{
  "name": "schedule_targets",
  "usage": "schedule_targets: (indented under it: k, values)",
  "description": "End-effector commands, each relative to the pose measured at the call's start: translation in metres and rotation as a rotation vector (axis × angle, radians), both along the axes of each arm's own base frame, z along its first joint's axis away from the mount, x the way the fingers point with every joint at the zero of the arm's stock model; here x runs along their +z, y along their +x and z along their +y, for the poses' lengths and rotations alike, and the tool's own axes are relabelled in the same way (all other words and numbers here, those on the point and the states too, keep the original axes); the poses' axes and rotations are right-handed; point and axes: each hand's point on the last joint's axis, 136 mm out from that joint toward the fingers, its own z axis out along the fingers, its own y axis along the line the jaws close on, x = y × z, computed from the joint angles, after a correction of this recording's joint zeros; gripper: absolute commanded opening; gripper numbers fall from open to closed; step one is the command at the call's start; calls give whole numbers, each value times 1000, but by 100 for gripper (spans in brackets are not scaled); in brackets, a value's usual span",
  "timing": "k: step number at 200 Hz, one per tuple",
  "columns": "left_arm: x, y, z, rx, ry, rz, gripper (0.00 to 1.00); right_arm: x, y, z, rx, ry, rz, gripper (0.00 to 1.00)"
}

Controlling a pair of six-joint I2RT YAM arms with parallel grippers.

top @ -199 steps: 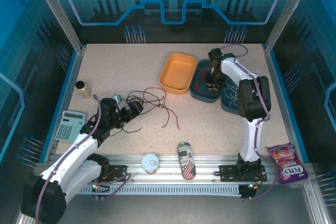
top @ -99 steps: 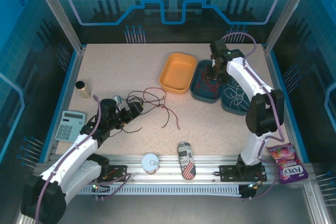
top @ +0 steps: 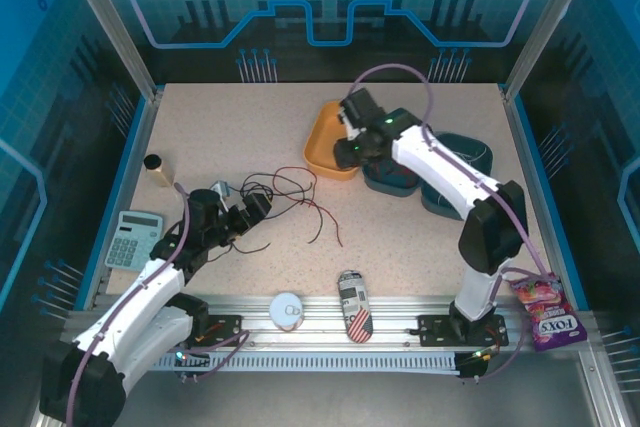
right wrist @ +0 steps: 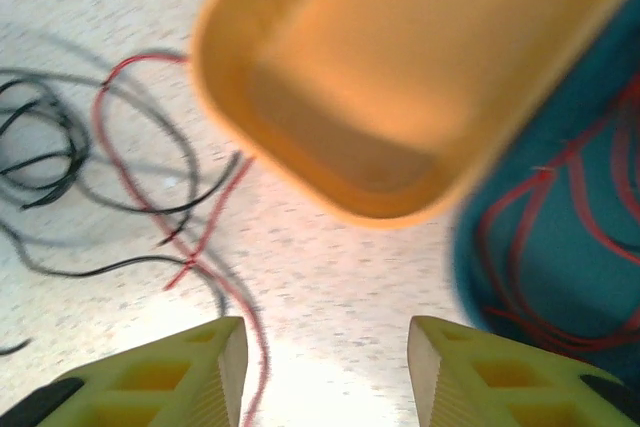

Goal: Untangle the cables

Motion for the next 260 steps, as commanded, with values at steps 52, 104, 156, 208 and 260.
schedule_targets:
  k: [52,104,156,208,260]
  values:
    - [-13,-6,9,35,22,43,99,-77,-11,75,-68,6,123,48]
    - [-15,-7,7,28,15,44,99,-112,-3,79,-121,-84,158,45]
    - [-16,-5,6,23,13,45,99,-129,0,80,-128,-111,178,40]
    - [-17,-5,6,17,14,47,99,-144,-4,82,-126,-108,207,32]
    - [-17,-7,6,16,14,48,99,-139,-5,100,-51,-47,212,4]
